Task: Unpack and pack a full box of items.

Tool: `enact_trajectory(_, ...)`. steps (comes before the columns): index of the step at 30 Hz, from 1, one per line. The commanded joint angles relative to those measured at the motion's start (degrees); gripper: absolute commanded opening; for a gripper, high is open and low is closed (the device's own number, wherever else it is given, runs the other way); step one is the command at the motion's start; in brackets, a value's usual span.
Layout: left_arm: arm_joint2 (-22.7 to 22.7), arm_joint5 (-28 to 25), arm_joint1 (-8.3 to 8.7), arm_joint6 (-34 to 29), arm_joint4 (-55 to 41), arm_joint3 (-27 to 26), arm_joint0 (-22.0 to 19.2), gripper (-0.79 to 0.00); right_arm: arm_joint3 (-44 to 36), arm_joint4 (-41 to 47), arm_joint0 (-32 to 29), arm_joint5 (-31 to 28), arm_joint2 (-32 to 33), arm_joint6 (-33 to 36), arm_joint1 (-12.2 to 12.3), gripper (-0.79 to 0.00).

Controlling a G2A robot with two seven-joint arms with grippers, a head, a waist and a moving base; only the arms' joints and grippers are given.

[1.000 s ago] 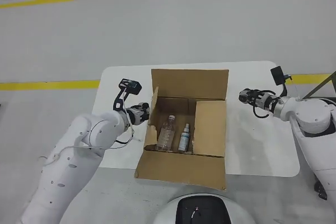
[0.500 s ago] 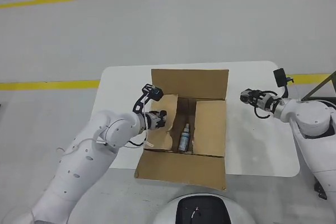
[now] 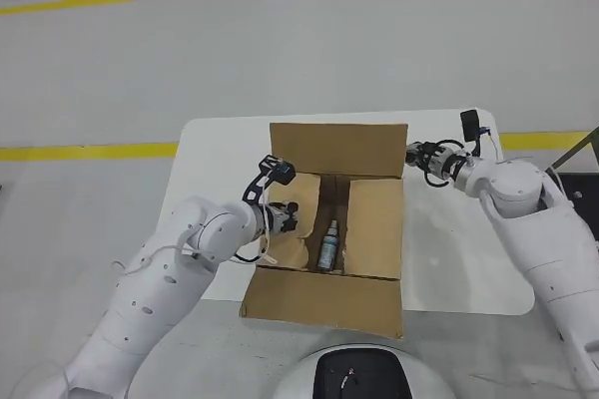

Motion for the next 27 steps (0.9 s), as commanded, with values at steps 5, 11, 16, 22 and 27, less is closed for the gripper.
enact_trajectory(5,-2.2,0.7,0.23,-0.5,-0.3,0.1,0.8,-0.785,4.0,5.7,2.9,-5.4,-0.9,4.1,-0.9,-0.785)
enact_trajectory(11,-6.2,1.4,0.98,-2.3,-0.7,-1.2,1.4,-0.197,3.8,7.9,2.9,-9.3,0.1,9.9,-0.5,-0.785)
enact_trajectory(16,-10.5,2.9,2.0,-3.3,-0.1,-2.3,2.7,0.0,0.9,9.4,1.6,-10.9,1.2,15.2,0.1,-0.785)
enact_trajectory(22,-17.3,4.0,3.81,-6.1,1.0,-4.8,5.8,0.0,-3.9,9.8,-0.6,-11.4,2.2,21.3,0.9,-0.785)
enact_trajectory(27,-22.1,-0.6,5.5,-7.6,4.7,-7.9,9.7,0.0,-7.7,7.7,-2.6,-10.9,1.5,24.7,1.5,-0.785)
